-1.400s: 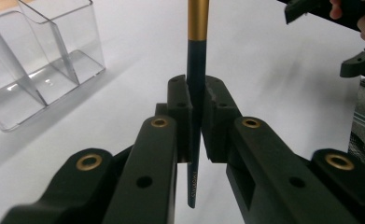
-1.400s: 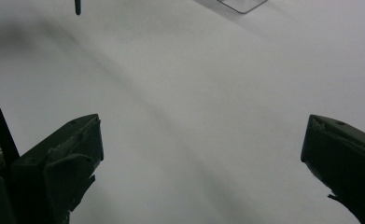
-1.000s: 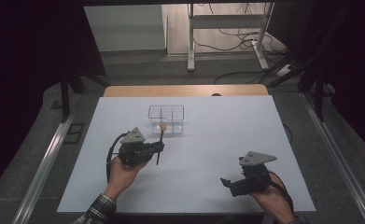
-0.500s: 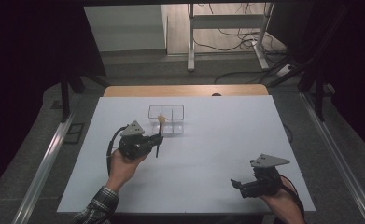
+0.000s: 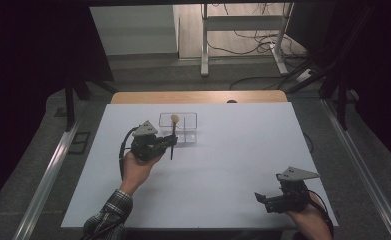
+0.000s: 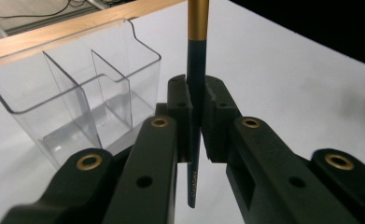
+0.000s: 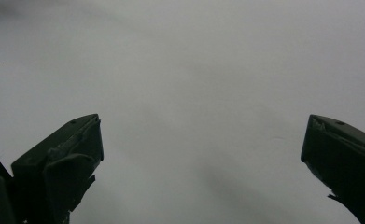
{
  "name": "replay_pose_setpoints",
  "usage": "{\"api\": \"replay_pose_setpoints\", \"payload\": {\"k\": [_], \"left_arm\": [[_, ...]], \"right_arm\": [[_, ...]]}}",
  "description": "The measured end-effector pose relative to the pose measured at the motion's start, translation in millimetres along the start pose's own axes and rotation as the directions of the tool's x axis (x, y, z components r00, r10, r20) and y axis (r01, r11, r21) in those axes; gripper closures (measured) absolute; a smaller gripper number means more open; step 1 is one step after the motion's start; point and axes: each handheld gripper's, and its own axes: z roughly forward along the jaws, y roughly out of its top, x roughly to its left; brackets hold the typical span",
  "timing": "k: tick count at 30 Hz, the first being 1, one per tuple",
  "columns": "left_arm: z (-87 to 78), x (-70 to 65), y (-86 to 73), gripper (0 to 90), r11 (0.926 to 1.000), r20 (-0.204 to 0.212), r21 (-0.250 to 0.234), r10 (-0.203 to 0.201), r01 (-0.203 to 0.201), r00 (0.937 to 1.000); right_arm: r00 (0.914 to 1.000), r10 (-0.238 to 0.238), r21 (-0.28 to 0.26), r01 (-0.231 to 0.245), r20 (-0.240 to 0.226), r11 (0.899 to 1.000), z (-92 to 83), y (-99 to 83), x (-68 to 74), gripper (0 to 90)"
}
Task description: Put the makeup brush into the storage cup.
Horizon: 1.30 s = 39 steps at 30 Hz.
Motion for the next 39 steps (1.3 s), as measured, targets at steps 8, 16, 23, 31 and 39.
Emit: {"api": "replay_pose_setpoints", "payload": {"k": [8, 16, 23, 31, 39], "left_arm": [[7.6, 7.5, 7.6, 83.1, 0.9999, -0.013, -0.012, -0.009, 0.009, 0.9999], [13.6, 12.4, 18.3, 83.1, 0.9998, -0.025, -0.019, -0.004, 0.004, 0.9997], [19.2, 16.4, 28.3, 83.1, 0.9995, -0.034, -0.031, 0.000, -0.001, 0.9994], [24.2, 19.3, 38.5, 83.1, 0.9993, -0.040, -0.037, 0.011, -0.012, 0.9991], [29.2, 24.0, 45.6, 83.1, 0.9990, -0.048, -0.044, 0.007, -0.009, 0.9988]], "right_arm": [[0.9997, 0.021, 0.008, -0.021, 0.008, 1.000, -3.9, -7.2, -4.8, 0.0], [0.9994, 0.030, 0.012, -0.030, 0.018, 0.999, -6.8, -11.6, -7.2, 0.0], [0.9989, 0.042, -0.002, -0.042, 0.021, 0.999, -9.8, -13.0, -9.3, 0.0], [0.9988, 0.046, 0.001, -0.046, 0.019, 0.999, -10.6, -13.4, -10.2, 0.0], [0.9986, 0.049, 0.004, -0.049, 0.020, 0.999, -10.0, -13.4, -10.5, 0.0]]}}
